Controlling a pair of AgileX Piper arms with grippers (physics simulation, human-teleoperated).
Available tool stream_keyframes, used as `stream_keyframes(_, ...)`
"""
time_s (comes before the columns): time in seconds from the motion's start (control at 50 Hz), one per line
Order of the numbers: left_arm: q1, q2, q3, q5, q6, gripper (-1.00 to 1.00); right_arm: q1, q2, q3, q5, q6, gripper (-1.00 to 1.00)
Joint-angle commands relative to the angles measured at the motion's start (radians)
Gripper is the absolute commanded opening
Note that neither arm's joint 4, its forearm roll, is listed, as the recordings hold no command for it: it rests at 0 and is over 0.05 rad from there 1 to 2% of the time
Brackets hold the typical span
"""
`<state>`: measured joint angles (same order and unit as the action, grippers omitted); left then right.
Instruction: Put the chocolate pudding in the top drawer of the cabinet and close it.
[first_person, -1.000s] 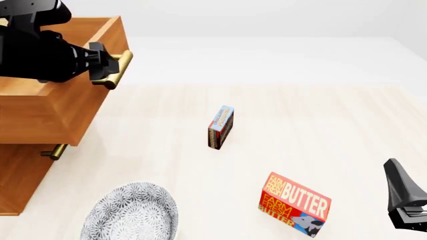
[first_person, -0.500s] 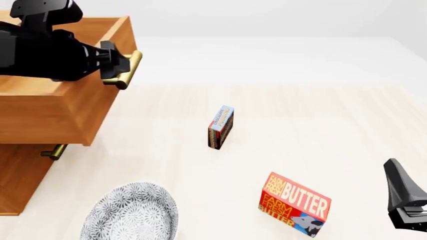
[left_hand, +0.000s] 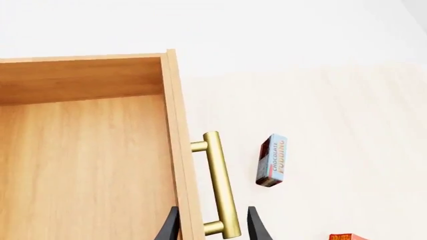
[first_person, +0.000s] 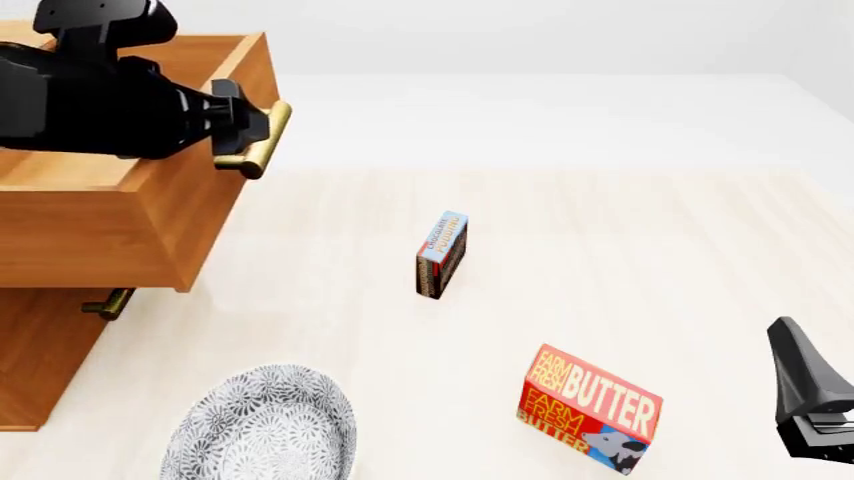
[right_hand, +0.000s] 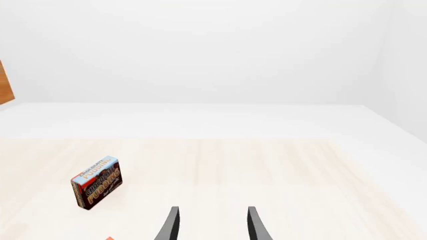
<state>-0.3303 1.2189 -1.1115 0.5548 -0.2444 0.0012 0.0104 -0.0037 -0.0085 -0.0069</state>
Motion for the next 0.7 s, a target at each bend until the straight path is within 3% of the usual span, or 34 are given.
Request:
stream_keyframes(0.02, -0.062, 0.102, -0.001, -0.043, 0.039, 1.00, 0.000, 0.000, 0.000, 0.000, 0.000, 1.00)
stream_keyframes(0.34, -0.056, 0.040, 0.021, -0.061, 0.063, 1.00, 0.000, 0.000, 0.000, 0.000, 0.000, 1.00)
stream_keyframes(0.7, -0.101, -0.053, -0.067, 0.012, 0.126, 1.00, 0.000, 0.000, 0.000, 0.000, 0.000, 1.00)
